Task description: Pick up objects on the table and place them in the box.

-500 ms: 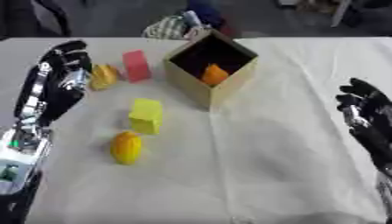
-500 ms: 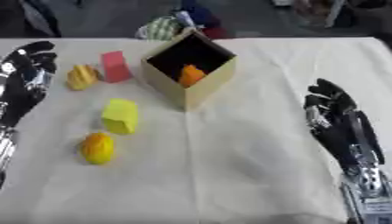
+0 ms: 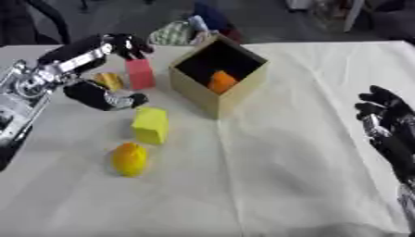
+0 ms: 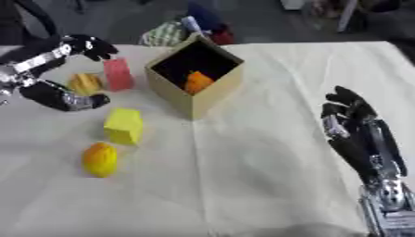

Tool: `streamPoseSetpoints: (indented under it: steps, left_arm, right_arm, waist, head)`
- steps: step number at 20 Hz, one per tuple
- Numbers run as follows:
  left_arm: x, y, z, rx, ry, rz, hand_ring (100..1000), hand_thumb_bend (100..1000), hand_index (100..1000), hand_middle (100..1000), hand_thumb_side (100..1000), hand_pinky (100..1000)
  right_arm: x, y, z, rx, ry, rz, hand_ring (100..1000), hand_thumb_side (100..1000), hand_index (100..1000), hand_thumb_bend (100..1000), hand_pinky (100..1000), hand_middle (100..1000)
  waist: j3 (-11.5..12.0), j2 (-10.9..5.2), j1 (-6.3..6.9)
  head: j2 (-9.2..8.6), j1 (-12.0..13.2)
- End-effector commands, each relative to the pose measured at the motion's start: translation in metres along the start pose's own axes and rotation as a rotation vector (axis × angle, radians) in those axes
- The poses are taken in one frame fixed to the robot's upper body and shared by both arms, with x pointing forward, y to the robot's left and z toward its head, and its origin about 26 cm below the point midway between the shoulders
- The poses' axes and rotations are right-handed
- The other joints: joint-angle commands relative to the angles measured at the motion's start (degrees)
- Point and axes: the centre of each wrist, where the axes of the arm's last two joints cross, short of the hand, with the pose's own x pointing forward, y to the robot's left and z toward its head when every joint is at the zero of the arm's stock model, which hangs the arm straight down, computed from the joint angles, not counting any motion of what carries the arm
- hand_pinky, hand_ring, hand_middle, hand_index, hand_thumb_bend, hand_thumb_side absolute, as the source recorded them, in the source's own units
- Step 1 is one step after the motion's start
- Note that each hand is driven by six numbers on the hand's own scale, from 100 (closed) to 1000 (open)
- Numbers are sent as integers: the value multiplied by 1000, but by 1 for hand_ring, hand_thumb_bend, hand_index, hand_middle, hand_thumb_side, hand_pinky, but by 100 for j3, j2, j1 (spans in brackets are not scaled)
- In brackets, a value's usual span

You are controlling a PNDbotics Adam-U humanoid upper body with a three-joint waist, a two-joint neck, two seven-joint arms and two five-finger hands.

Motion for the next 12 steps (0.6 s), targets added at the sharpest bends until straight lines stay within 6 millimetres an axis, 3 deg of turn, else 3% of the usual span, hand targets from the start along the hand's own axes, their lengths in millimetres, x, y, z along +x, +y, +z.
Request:
streamPoseSetpoints:
  steps: [1, 6, 8, 12]
  left_arm:
    - [-8, 13, -2, -151, 59, -75, 813, 529, 907, 826, 378, 805]
    - [-16, 13, -11, -213, 79, -90, 809, 538, 907, 825, 388, 804]
    - [-21, 5, -14, -259, 104, -76, 781, 569, 903, 815, 428, 783]
    - [-29, -7, -28, -322, 159, -65, 771, 558, 894, 806, 384, 770]
  right_arm:
    - [3, -6, -1, 7, -12, 23, 801, 479, 902, 100, 782, 789]
    - [3, -6, -1, 7, -10, 22, 801, 479, 902, 100, 782, 789]
    - [2, -6, -1, 9, -9, 21, 801, 480, 902, 100, 782, 788]
    - [1, -5, 0, 9, -5, 19, 801, 481, 902, 100, 782, 788]
  waist:
    - [-11, -154, 22]
    - [-11, -157, 20]
    - [-21, -162, 31]
    - [-12, -178, 28]
  head:
    - [25, 4]
    - [25, -13]
    - [25, -24]
    - [25, -42]
